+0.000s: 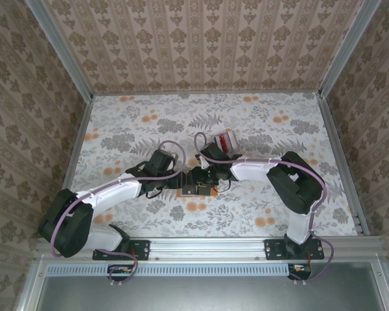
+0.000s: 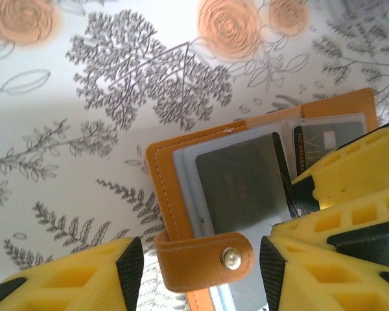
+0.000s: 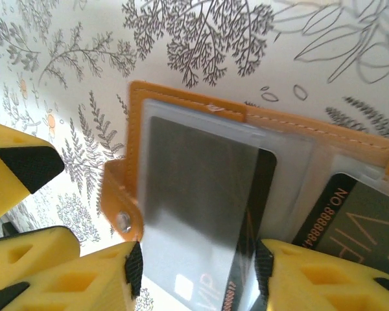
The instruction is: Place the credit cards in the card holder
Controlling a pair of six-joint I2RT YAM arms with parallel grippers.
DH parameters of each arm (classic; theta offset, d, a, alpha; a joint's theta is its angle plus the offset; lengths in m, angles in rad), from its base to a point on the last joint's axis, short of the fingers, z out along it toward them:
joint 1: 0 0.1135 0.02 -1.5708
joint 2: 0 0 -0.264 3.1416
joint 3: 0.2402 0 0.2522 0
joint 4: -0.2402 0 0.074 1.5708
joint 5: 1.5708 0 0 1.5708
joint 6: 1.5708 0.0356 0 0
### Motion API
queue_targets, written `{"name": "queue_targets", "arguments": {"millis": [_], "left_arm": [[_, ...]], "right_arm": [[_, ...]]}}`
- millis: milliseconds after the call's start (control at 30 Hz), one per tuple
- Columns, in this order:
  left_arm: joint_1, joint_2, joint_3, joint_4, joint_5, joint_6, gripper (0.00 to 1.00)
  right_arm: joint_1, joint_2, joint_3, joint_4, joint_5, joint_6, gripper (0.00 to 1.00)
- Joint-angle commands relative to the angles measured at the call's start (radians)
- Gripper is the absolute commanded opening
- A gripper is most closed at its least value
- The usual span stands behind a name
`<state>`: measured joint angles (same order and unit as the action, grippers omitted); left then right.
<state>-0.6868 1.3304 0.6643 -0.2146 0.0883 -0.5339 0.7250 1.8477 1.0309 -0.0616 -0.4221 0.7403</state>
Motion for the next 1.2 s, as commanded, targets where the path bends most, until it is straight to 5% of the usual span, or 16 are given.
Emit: {"name": "queue_targets", "arguments": {"millis": [0, 200, 400, 967, 1167], "left_arm": [[-0.007, 0.018, 0.006, -0.038, 0.008, 0.059, 0.53], [-0.018, 0.049, 0.026, -0.03, 0.036, 0.092, 0.53], [-0.043, 0.093, 0.058, -0.047, 0.028, 0.123, 0.53], [-0.103, 0.268, 0.191, -0.202, -0.095, 0.176, 0.55], [-0.102, 0.257, 0.159, -0.174, -0.106, 0.163, 0.41]], "right_arm": [[-0.006, -0.072, 0.003, -0.01, -0.02, -0.004, 0.52], [-0.026, -0.149, -0.049, 0.028, 0.015, 0.031, 0.51], [-0.036, -0.193, -0.061, -0.04, 0.094, -0.014, 0.39], [-0.043, -0.161, -0.087, -0.024, 0.082, -0.024, 0.41], [-0.042, -0.15, -0.081, -0.019, 0.08, -0.024, 0.42]]}}
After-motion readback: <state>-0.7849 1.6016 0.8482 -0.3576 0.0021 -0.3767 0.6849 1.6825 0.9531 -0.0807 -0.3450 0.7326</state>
